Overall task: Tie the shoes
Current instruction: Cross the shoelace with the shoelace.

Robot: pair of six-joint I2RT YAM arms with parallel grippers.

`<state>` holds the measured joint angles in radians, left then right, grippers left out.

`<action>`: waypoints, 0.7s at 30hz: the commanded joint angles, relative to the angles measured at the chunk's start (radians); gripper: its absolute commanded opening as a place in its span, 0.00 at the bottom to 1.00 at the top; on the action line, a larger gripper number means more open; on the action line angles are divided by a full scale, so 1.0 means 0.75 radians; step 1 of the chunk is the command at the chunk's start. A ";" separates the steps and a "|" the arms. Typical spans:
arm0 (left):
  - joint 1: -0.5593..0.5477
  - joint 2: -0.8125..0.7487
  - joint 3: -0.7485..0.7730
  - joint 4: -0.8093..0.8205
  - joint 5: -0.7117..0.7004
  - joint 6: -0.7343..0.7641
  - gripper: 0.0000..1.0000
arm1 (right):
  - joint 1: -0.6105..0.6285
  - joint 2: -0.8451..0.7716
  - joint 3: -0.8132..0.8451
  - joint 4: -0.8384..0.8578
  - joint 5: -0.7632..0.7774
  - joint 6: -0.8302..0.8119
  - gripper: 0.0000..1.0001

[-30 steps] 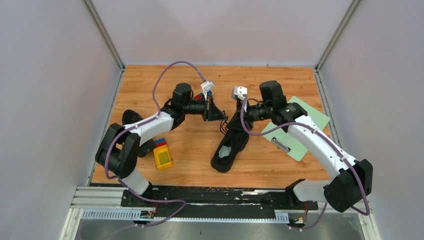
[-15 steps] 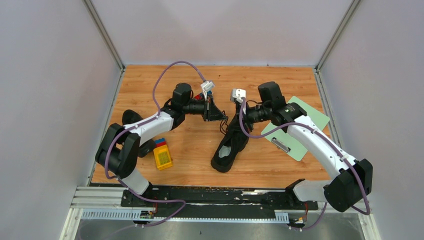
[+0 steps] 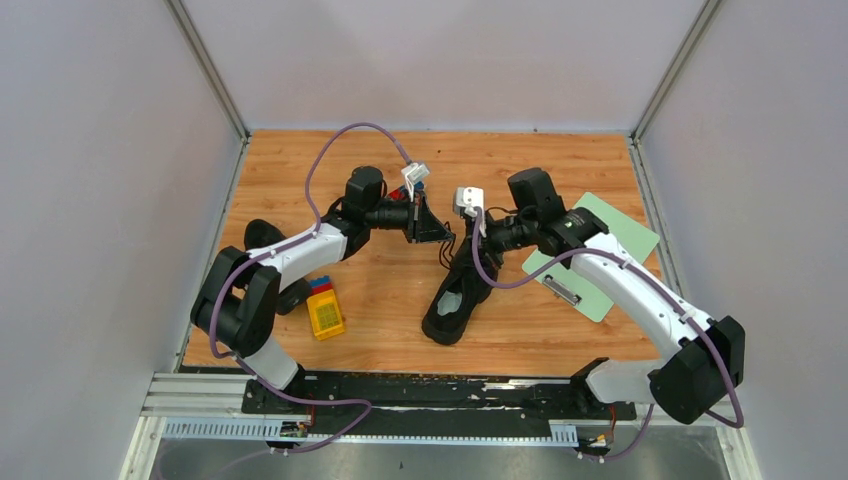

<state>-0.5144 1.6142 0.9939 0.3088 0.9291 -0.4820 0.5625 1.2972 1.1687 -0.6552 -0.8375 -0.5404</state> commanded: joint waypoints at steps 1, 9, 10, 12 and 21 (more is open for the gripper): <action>0.007 -0.011 0.055 0.011 -0.008 0.035 0.00 | 0.013 -0.008 0.046 -0.021 -0.019 -0.060 0.00; 0.007 -0.010 0.050 0.011 -0.008 0.038 0.00 | 0.019 -0.030 0.112 -0.082 -0.023 -0.045 0.00; 0.007 -0.011 0.051 0.013 -0.008 0.036 0.00 | 0.018 -0.032 0.109 -0.084 -0.025 -0.043 0.00; 0.007 -0.012 0.051 0.013 -0.006 0.036 0.00 | 0.019 -0.034 0.100 -0.085 -0.030 -0.039 0.00; 0.007 -0.014 0.047 0.009 -0.008 0.035 0.00 | 0.019 -0.027 0.052 -0.068 0.054 -0.060 0.00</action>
<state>-0.5144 1.6142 0.9939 0.3088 0.9287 -0.4801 0.5709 1.2945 1.2156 -0.7109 -0.8318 -0.5537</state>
